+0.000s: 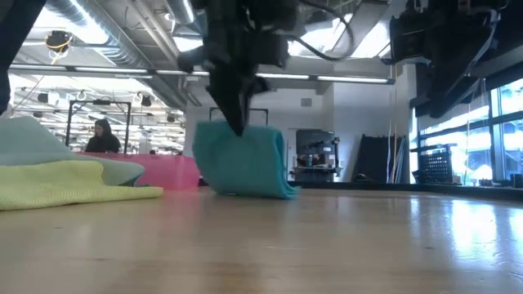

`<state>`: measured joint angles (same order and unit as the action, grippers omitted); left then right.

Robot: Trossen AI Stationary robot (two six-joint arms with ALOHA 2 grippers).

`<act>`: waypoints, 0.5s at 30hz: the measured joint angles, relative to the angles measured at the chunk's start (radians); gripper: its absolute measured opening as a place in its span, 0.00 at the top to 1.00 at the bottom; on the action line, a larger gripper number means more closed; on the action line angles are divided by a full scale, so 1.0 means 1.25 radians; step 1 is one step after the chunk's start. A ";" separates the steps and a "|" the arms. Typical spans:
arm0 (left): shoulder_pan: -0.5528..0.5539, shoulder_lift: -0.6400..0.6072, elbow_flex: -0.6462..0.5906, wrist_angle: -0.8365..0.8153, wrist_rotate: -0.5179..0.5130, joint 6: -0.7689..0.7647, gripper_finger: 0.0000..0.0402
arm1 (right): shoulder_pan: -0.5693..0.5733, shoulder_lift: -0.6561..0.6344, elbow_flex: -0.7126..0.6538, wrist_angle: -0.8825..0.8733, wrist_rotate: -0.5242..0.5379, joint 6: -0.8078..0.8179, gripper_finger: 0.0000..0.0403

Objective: Fold microfiber towels
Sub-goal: Put the blue folded microfiber towel into the pink bin

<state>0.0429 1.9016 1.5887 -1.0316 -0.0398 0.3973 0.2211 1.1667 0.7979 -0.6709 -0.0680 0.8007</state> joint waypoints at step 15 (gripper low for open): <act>0.344 -0.225 0.015 -0.138 -0.149 0.109 1.00 | -0.001 0.000 0.000 0.015 0.026 -0.009 0.57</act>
<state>0.4725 1.6207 1.6070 -1.2045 -0.2262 0.5332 0.2199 1.1667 0.7979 -0.6520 -0.0353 0.7891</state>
